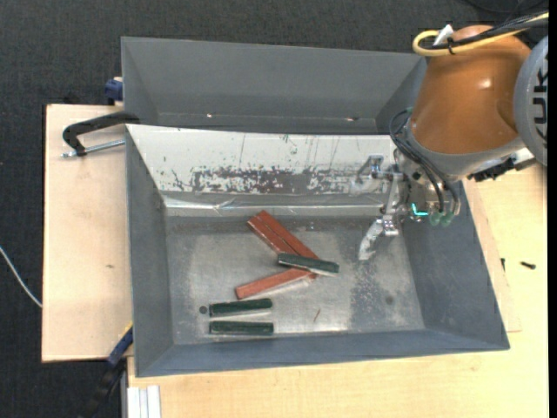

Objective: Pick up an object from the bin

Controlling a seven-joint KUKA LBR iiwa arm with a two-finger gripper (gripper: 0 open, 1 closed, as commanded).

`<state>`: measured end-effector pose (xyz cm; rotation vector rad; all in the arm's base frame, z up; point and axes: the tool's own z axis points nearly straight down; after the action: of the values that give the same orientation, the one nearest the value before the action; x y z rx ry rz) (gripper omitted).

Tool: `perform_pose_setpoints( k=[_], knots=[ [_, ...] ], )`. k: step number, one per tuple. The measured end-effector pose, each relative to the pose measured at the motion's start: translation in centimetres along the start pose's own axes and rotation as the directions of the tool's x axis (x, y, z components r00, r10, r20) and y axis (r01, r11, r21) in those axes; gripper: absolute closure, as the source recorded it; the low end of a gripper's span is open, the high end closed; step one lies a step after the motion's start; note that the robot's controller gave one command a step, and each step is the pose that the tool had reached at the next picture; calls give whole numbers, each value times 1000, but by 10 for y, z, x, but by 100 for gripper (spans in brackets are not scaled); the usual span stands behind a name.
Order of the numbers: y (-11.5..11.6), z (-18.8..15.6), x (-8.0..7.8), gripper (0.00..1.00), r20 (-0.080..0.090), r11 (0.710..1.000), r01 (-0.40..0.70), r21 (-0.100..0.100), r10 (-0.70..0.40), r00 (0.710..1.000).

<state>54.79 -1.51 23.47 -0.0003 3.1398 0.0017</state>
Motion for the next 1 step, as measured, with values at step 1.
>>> perform_pose_setpoints(
  k=[1],
  knots=[
    [9, 53, -6, 0, 6, 1000, 7, 0, -7, 1000]
  ],
)
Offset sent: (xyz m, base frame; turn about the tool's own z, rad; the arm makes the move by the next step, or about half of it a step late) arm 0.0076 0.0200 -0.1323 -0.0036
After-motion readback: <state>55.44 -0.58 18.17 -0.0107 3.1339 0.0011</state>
